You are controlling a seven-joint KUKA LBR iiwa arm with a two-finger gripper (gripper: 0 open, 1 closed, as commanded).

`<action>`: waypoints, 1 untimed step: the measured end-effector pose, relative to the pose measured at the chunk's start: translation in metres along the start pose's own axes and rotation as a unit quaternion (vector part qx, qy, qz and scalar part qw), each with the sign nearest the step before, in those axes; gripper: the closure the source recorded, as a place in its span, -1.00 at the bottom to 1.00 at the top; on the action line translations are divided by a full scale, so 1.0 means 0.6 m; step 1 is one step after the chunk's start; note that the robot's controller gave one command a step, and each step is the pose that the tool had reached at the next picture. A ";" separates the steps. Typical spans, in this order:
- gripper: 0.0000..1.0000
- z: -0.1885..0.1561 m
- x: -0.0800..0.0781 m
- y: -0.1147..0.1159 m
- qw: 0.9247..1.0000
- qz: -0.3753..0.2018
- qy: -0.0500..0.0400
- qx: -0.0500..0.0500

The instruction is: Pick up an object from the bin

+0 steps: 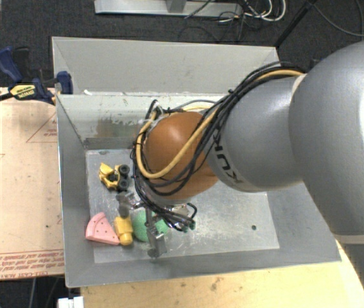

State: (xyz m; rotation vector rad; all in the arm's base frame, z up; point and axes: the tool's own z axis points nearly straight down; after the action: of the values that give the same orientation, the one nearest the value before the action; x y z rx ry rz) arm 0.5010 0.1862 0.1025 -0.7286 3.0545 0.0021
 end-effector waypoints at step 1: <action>-1.00 0.032 0.000 -0.004 1.000 -0.006 -0.002 0.000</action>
Offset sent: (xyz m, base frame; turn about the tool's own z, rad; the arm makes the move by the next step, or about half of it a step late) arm 0.0019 -0.0015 -0.0325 0.0689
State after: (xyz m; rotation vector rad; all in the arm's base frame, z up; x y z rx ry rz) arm 0.5021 0.1843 0.0830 -0.7462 3.0471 0.0039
